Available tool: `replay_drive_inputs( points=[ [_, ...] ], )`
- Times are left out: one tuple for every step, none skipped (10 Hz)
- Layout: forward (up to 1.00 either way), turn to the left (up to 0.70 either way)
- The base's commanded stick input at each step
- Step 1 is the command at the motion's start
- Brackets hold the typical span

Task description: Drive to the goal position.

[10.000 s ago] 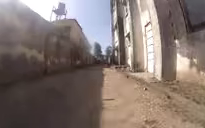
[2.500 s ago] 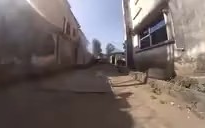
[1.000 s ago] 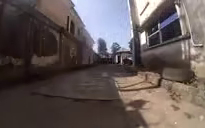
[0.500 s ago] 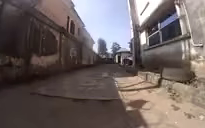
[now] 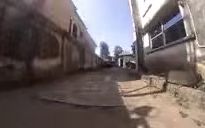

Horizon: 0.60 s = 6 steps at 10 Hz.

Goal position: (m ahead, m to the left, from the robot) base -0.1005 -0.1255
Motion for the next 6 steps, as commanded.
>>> replay_drive_inputs(
  points=[
    [1.0,0.0],
    [1.0,0.0],
    [1.0,0.0],
    [1.0,-0.02],
    [1.0,-0.15],
    [1.0,-0.27]
  ],
)
